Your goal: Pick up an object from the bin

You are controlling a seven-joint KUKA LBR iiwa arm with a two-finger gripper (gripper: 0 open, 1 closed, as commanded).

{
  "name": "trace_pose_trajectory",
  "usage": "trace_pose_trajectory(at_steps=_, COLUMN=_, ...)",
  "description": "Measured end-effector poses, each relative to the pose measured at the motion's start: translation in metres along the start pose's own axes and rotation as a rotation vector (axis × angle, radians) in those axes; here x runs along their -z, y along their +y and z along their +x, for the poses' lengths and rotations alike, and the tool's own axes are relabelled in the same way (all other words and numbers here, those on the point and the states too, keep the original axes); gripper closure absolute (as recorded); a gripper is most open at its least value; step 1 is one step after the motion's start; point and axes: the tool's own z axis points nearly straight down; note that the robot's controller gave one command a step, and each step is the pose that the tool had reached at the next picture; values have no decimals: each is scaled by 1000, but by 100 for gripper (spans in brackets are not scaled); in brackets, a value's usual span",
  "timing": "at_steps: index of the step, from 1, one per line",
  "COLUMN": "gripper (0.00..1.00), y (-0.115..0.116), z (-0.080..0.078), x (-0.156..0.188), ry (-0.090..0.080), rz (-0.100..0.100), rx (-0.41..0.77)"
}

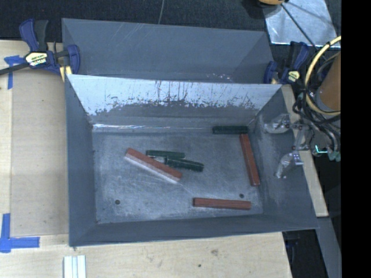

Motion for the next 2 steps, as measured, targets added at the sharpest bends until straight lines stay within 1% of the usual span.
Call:
trace_pose_trajectory(at_steps=1, gripper=0, y=1, z=-2, x=4, ry=-9, rz=1, rx=3)
trace_pose_trajectory(at_steps=2, gripper=0, y=36, z=-3, x=-42, ry=-15, rz=4, rx=36)
